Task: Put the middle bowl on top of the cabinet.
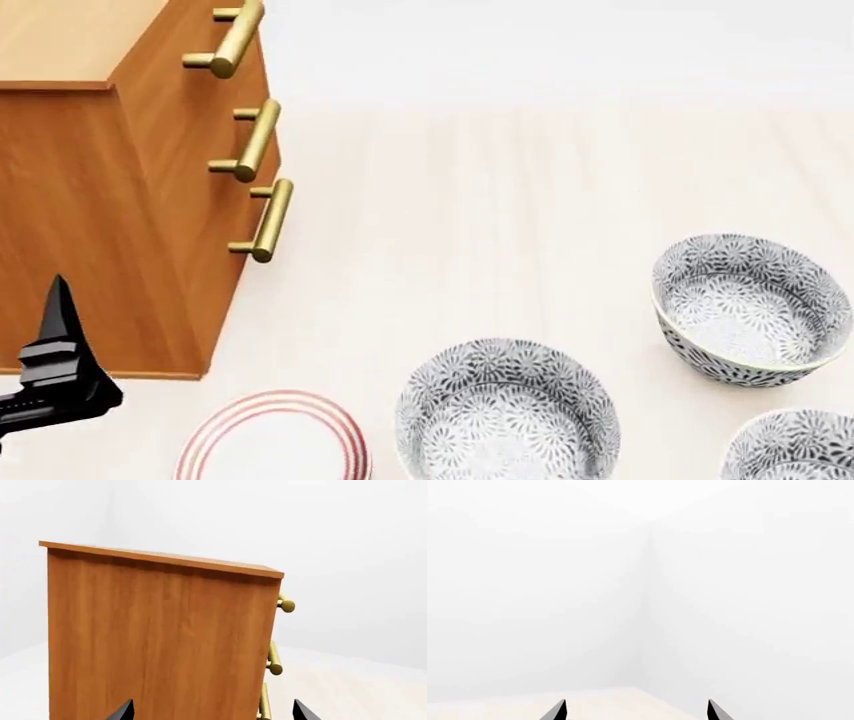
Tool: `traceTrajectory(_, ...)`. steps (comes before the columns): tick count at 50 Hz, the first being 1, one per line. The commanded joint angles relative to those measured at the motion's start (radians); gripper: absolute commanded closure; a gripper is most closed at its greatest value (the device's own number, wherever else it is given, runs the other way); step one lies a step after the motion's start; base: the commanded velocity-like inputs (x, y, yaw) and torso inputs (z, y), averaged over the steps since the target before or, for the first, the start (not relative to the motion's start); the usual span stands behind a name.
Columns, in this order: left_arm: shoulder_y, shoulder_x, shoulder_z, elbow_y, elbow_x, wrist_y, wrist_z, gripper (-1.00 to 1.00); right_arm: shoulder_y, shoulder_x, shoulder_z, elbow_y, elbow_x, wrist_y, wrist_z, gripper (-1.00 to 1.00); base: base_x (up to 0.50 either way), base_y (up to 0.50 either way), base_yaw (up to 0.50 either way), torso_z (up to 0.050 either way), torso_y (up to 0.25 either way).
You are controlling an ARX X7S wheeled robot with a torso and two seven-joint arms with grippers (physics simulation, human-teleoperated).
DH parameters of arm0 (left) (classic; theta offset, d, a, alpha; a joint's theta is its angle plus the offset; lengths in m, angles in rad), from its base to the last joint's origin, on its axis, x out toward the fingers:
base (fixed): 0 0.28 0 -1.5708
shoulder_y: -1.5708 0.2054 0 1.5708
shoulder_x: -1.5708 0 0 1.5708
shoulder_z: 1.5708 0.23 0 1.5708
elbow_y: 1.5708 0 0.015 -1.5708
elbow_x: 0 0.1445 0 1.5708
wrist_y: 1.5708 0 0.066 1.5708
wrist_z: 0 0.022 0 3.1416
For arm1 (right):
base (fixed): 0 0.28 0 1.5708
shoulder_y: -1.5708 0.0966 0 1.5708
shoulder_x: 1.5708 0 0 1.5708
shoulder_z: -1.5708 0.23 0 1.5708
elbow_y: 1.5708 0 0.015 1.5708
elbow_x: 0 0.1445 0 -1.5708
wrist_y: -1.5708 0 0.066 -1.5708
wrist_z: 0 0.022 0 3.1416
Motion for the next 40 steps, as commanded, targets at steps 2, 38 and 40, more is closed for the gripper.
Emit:
traceTrajectory(2, 0.0, -0.007, 0.001, 0.005, -0.011, -0.002, -0.012, -1.0, -0.011, 0.007, -0.004, -0.007, -0.011, -0.006, 0.019, -1.0, 0.5, 0.0, 0.0, 0.0, 0.0)
traceTrajectory(38, 0.151, 0.143, 0.024, 0.115, -0.481, -0.165, -0.065, -1.0, 0.119, 0.039, -0.139, 0.002, -0.094, 0.098, 0.093, -1.0, 0.03, 0.0, 0.0, 0.0, 0.0)
traceTrajectory(40, 0.153, 0.141, 0.053, 0.121, -0.49, -0.165, -0.082, -1.0, 0.128, 0.037, -0.153, -0.004, -0.105, 0.111, 0.095, -1.0, 0.0, 0.0, 0.0, 0.0, 0.0)
